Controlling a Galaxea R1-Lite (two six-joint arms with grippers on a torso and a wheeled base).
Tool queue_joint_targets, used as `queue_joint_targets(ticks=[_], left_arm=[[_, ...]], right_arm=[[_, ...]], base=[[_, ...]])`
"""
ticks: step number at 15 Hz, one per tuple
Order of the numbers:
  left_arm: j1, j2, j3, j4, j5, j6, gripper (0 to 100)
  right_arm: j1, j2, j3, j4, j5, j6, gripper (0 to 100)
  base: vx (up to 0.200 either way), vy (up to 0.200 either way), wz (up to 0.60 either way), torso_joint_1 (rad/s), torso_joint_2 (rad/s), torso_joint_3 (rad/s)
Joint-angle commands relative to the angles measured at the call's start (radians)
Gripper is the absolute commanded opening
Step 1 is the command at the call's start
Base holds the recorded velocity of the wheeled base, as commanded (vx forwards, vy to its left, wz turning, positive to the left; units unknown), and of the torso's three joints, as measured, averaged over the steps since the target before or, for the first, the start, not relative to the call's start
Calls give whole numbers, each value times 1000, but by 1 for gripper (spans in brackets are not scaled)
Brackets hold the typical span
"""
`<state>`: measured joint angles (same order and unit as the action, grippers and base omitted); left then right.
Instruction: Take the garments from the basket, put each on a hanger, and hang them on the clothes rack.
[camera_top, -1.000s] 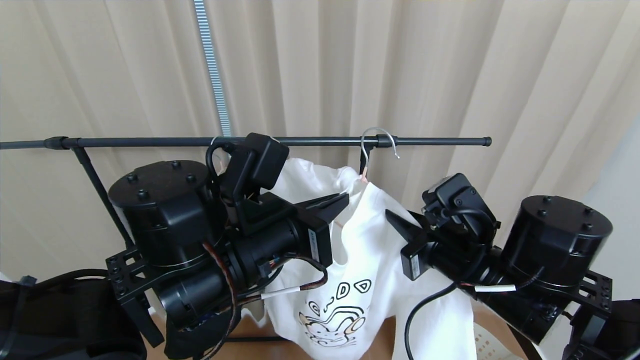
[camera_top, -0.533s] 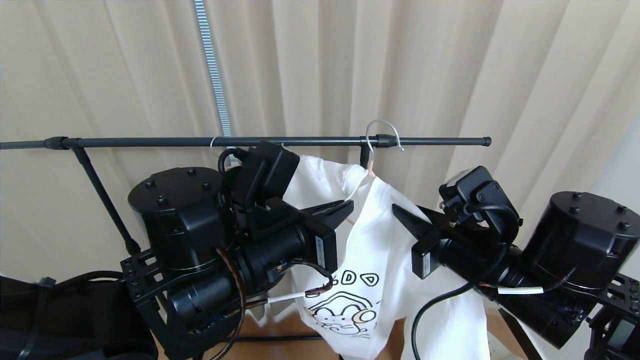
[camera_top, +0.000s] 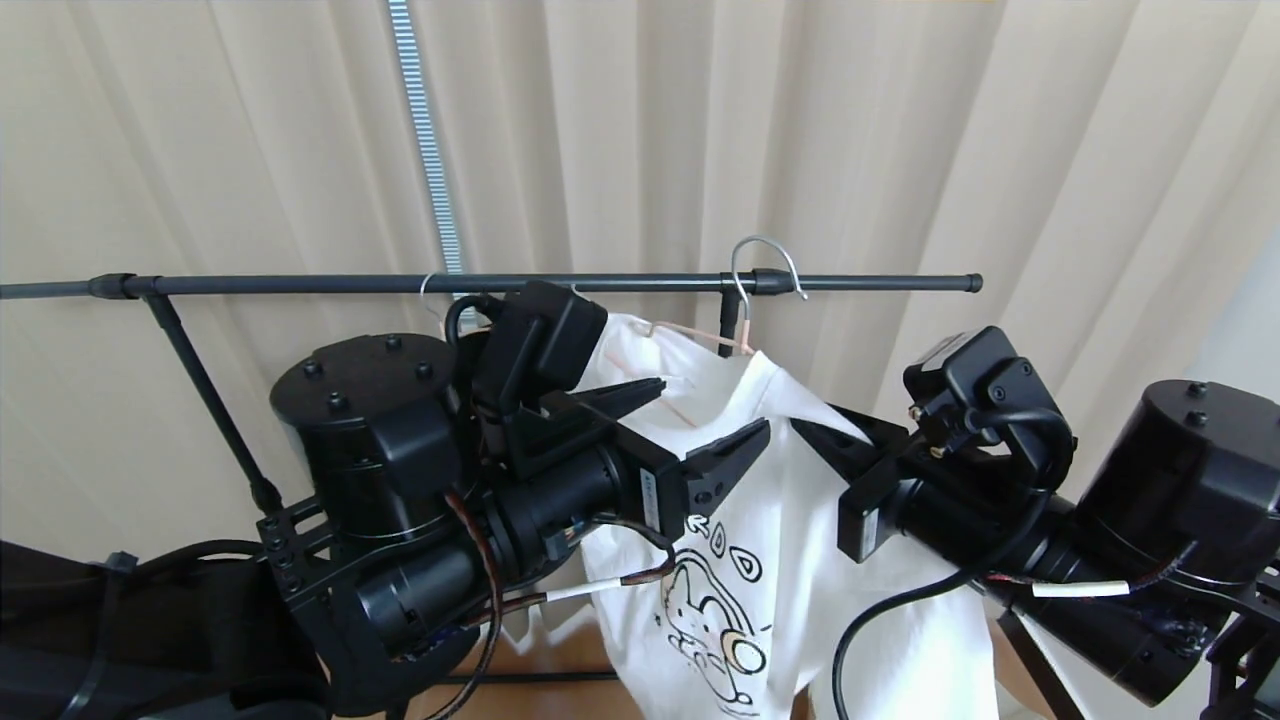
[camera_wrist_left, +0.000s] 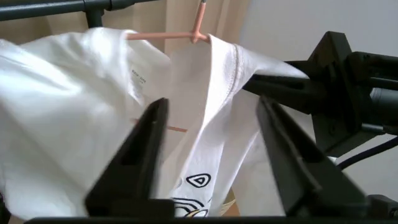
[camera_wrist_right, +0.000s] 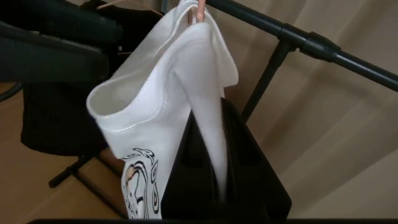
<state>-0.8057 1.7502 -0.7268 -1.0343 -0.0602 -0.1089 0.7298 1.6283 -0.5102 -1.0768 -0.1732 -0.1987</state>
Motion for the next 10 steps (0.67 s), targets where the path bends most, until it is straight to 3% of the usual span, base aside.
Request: queue_joint_targets(ticks=[1,5,8,10], left_arm=[[2,2,18,-56,2,-3,100],[23,-49,95,-150,2,-12,100],[128,-132,165,-150,3,3,100],[220,-158,172,-82,2,5,100]], right_arm=[[0,-4,1,0,1,1,0],[-9,-5,1,0,44,4,0],[-75,-10,2,0,127,5,0],[-125,-18,7,0,215,7,0]], base=[[0,0,0,0,0,0],[0,0,0,0,0,0],[0,0,0,0,0,0],[0,0,0,0,0,0]])
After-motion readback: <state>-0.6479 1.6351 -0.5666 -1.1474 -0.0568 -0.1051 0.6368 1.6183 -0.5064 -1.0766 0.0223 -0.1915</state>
